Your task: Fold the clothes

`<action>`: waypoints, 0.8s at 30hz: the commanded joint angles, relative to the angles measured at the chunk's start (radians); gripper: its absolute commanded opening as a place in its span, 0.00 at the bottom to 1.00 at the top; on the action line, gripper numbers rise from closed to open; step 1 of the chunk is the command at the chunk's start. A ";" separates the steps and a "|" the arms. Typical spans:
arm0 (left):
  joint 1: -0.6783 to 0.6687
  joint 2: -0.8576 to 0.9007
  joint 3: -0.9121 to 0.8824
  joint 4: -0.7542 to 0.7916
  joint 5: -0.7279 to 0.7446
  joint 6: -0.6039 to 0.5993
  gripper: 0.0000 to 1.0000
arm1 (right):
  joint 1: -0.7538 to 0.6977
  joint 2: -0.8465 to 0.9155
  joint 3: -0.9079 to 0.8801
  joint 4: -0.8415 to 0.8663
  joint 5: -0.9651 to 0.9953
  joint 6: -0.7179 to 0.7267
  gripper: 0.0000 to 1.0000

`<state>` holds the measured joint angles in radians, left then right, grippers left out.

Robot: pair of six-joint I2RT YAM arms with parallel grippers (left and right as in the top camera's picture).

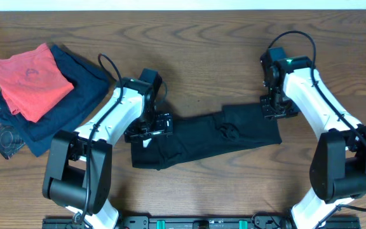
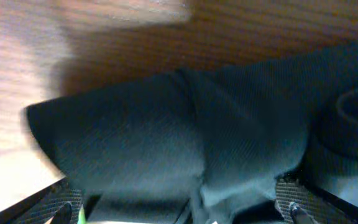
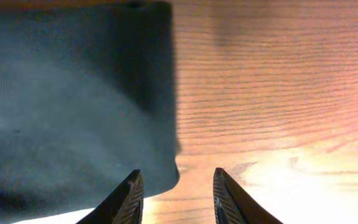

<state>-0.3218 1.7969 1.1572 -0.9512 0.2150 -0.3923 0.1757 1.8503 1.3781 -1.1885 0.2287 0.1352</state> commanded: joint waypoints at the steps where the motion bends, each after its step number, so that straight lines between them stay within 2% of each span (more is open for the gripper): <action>1: 0.000 -0.001 -0.065 0.055 0.116 0.026 0.99 | -0.006 -0.008 0.004 0.003 0.006 0.027 0.35; 6: 0.000 -0.001 -0.150 0.148 0.151 -0.014 1.00 | -0.005 -0.008 0.004 0.007 0.002 0.028 0.35; 8: 0.000 -0.001 -0.168 0.163 0.160 -0.014 0.95 | -0.005 -0.008 0.004 0.008 0.002 0.028 0.35; 10: 0.000 -0.001 -0.178 0.175 0.159 -0.013 0.78 | -0.005 -0.008 0.004 0.010 0.002 0.028 0.35; 13: 0.000 -0.001 -0.178 0.198 0.158 0.005 0.48 | -0.005 -0.008 0.004 0.009 -0.001 0.028 0.35; 16: 0.010 -0.002 -0.169 0.204 0.095 0.017 0.12 | -0.006 -0.008 0.004 0.007 0.000 0.029 0.35; 17: 0.019 -0.002 -0.156 0.185 0.062 0.032 0.08 | -0.007 -0.008 0.004 0.006 0.000 0.029 0.35; 24: 0.163 -0.002 0.076 -0.104 -0.165 0.087 0.06 | -0.076 -0.013 0.004 0.016 0.011 0.029 0.35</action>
<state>-0.2306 1.7912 1.1149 -0.9970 0.2039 -0.3496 0.1497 1.8503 1.3781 -1.1770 0.2249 0.1493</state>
